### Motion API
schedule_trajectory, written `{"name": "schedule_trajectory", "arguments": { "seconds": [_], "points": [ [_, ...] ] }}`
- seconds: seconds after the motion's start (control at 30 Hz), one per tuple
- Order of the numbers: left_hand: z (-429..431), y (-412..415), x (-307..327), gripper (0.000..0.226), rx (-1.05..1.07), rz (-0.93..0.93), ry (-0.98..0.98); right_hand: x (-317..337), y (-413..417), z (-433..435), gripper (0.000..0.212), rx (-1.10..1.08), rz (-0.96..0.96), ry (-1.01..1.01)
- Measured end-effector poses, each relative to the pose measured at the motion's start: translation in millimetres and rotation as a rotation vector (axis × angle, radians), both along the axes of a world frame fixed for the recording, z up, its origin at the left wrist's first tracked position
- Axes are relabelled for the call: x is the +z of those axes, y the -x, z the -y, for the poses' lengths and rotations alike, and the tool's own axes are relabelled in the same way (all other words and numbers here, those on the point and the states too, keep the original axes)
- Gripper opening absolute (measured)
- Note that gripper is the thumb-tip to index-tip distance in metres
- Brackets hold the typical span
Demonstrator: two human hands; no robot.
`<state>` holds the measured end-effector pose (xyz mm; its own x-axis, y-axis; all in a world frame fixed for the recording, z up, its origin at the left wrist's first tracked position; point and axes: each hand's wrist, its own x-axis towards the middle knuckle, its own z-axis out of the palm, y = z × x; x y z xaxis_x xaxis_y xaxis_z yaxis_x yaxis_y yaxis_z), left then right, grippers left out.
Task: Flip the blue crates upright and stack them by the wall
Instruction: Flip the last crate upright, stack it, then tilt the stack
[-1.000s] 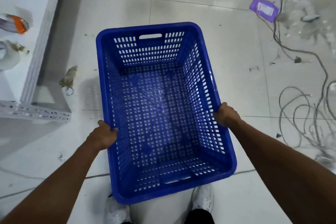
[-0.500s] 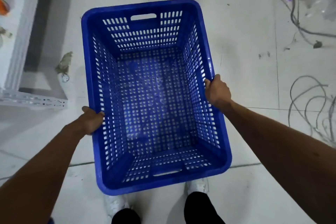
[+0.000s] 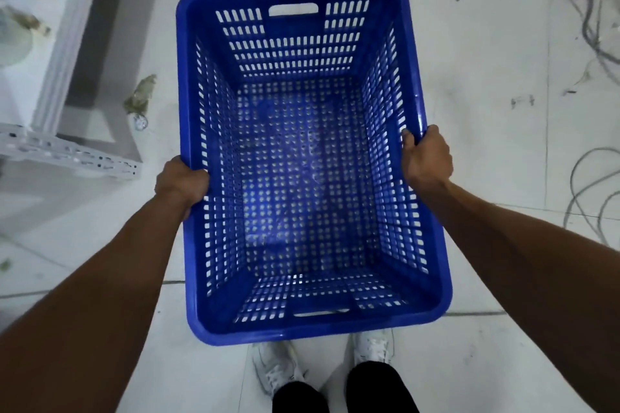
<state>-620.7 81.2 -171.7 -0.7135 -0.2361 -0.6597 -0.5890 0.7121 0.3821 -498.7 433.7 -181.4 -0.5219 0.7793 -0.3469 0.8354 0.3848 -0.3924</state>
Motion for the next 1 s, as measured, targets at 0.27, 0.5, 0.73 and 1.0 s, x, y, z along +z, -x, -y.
{"name": "schedule_trajectory", "arguments": {
  "seconds": [0.27,0.5,0.73,1.0],
  "points": [
    [16.1,-43.4,76.3,0.046,-0.012,-0.016,-0.047,78.4,-13.8,3.1,0.042,0.053,0.046,-0.080],
    [37.8,-102.7,232.6,0.018,0.024,0.064,-0.120,233.7,-34.8,5.5,0.039,0.208,-0.015,-0.186],
    [54.8,-178.5,367.9,0.029,0.094,0.024,-0.130,388.9,-53.1,9.6,0.042,0.364,-0.087,-0.289],
    [50.8,-280.8,459.0,0.025,0.307,-0.047,-0.125,500.0,-70.4,15.2,0.038,0.603,-0.155,-0.270]
  ]
}}
